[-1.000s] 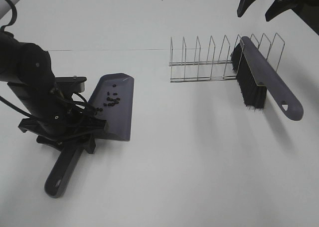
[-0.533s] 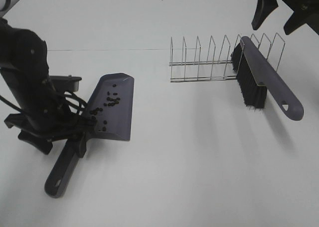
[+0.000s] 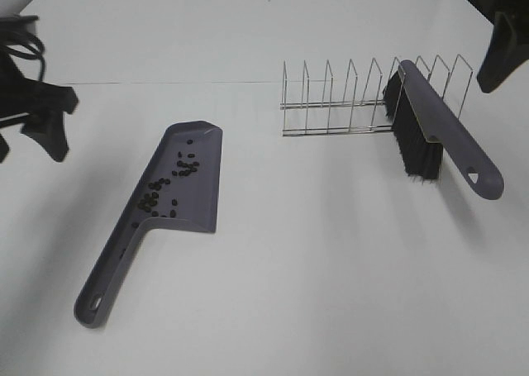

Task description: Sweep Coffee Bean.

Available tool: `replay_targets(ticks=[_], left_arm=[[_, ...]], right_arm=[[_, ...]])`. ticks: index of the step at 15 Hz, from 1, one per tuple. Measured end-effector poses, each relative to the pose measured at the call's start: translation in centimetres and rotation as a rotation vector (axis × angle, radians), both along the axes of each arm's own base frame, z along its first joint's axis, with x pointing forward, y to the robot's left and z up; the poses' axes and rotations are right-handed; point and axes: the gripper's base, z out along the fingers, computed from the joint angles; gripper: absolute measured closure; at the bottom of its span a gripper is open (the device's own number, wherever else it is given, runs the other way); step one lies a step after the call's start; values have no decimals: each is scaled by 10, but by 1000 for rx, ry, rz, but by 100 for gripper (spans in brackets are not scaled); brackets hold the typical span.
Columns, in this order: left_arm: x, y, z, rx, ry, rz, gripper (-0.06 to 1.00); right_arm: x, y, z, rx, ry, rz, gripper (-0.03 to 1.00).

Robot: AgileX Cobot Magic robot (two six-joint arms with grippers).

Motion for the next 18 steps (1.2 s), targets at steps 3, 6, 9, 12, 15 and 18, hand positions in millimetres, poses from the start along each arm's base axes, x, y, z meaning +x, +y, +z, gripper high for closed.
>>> replay_targets(ticks=[3, 6, 9, 12, 15, 18], left_arm=[[-33, 38, 60, 29, -85, 26, 31], [-76, 43, 113, 55, -208, 17, 31], [-115, 44, 146, 45, -338, 39, 31], [-163, 47, 139, 60, -364, 54, 31], [-216, 58, 107, 154, -366, 112, 31], [-259, 63, 89, 177, -507, 129, 31]], right_arm=[[-58, -5, 7, -52, -43, 5, 37], [-110, -6, 7, -46, -100, 3, 37], [-151, -7, 1, -50, -155, 2, 37], [-195, -9, -4, -71, -266, -1, 37], [-238, -12, -9, -94, -428, -10, 37], [-263, -12, -24, -92, -511, -14, 37]])
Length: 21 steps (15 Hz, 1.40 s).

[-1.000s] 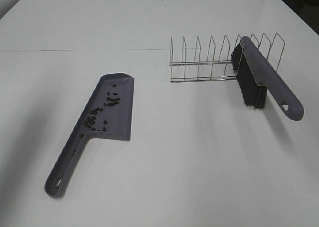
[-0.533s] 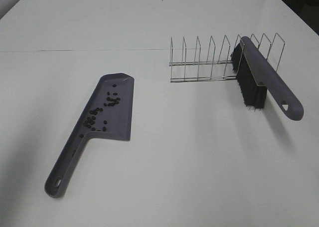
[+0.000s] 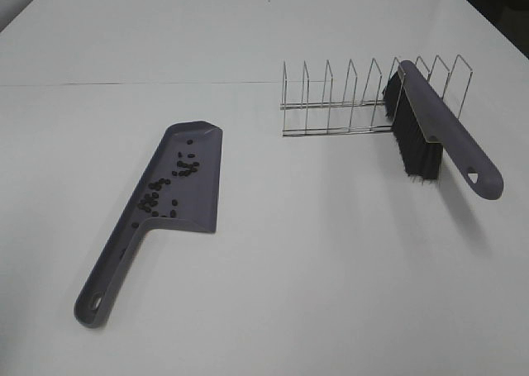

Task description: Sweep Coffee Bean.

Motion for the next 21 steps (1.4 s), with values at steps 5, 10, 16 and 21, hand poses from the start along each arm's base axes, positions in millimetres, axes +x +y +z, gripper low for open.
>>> replay_targets(ticks=[5, 10, 16, 21], left_arm=[[-53, 2, -32, 8, -220, -2, 31], [-89, 3, -36, 14, -446, -12, 31], [-89, -3, -37, 12, -443, -96, 31], [-89, -6, -37, -40, -446, -107, 31]], right_arm=[[-26, 0, -24, 5, -164, -3, 37], [-28, -1, -26, 10, -260, -7, 37], [-26, -1, -28, 10, -257, -7, 37], [-26, -1, -28, 10, -258, -7, 37]])
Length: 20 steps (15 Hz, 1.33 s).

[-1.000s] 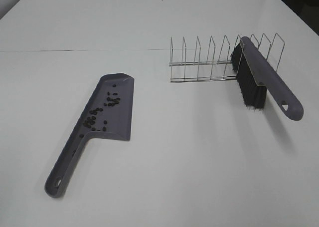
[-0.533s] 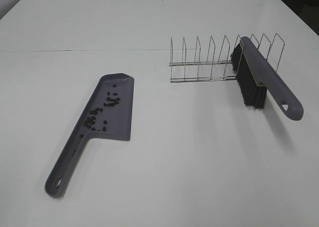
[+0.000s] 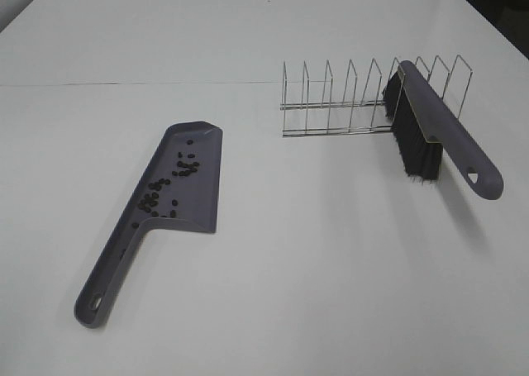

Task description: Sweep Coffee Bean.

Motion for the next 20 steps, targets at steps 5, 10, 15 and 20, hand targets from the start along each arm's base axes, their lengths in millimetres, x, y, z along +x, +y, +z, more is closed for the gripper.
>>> replay_targets(ticks=[5, 10, 15, 20], left_arm=[[0, 0, 0, 0, 0, 0, 31], [0, 0, 0, 4, 0, -2, 31], [0, 0, 0, 6, 0, -3, 31], [0, 0, 0, 7, 0, -4, 31]], right_arm=[[0, 0, 0, -4, 0, 3, 37], [0, 0, 0, -10, -1, 5, 37], [0, 0, 0, -10, -1, 5, 37], [0, 0, 0, -10, -1, 5, 37]])
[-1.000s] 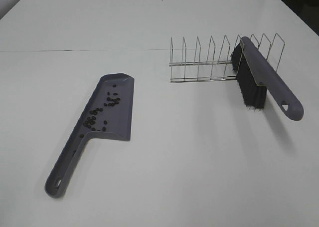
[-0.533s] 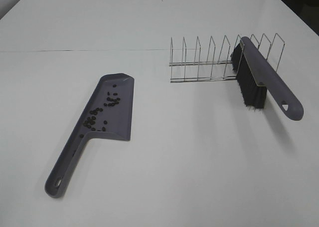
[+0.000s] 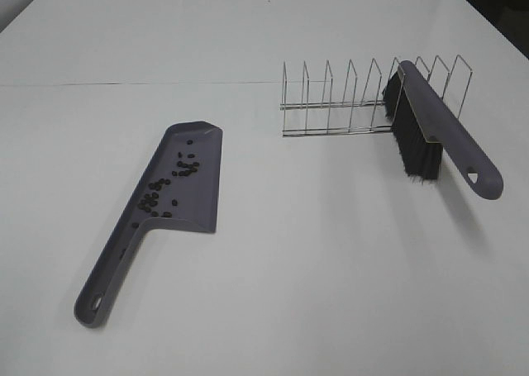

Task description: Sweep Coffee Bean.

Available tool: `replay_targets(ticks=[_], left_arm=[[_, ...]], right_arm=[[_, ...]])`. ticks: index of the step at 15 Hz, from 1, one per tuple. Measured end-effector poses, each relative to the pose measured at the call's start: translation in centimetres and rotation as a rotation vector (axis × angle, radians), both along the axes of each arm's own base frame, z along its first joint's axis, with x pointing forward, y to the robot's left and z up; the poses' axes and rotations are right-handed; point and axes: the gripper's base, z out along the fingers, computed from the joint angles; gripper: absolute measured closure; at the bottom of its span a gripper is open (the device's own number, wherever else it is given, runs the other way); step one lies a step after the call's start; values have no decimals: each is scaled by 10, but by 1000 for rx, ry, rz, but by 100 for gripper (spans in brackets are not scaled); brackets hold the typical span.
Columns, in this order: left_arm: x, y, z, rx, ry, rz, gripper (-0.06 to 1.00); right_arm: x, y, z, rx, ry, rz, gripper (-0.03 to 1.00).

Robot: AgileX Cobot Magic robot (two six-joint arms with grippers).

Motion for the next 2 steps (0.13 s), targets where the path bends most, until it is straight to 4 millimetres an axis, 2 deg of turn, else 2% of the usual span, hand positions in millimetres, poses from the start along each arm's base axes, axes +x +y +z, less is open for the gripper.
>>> replay_targets(ticks=[2], left_arm=[[0, 0, 0, 1, 0, 0, 31]], right_arm=[[0, 0, 0, 0, 0, 0, 37]])
